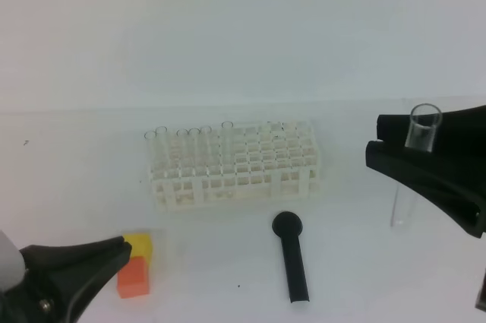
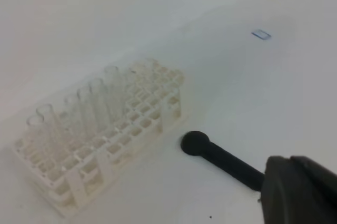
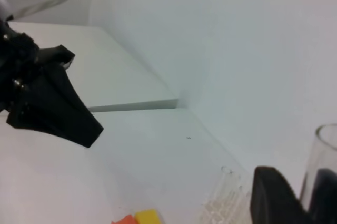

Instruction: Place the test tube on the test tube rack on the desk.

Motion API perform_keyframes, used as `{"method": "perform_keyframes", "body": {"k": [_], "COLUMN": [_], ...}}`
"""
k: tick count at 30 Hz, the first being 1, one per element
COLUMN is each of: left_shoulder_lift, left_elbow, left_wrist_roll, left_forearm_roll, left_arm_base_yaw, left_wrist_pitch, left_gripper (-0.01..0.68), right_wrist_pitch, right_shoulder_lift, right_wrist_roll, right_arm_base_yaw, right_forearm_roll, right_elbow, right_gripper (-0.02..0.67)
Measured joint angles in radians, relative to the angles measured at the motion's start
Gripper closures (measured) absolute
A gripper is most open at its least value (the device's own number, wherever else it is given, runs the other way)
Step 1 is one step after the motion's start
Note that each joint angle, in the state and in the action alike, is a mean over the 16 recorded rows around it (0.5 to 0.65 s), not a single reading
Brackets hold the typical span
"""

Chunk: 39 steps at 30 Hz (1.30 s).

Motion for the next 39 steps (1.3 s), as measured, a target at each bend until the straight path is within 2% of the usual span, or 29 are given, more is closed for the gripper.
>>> {"method": "perform_keyframes", "body": {"k": [7,29,39], "left_shoulder_lift": [0.003,0.003,-0.081], "left_elbow": [0.0,0.016,0.151], "left_wrist_roll": [0.018,0.018,0.018], "left_forearm_roll": [-0.023,-0.05,-0.015], "left_arm_base_yaw": [0.0,0.0,-0.002], "left_wrist_pitch": [0.078,0.076,-0.095], "left_gripper": [0.674,0.674,0.674], "right_wrist_pitch": [0.009,0.011,0.03], "right_shoulder_lift": [0.0,0.0,0.0], "right_wrist_roll": [0.001,0.027,0.089], "right_arm_base_yaw": [0.0,0.0,0.0], "right_forearm_roll": [0.001,0.001,0.001], "right_elbow": [0.0,0.0,0.0], "right_gripper": [0.53,0.53,0.53]}}
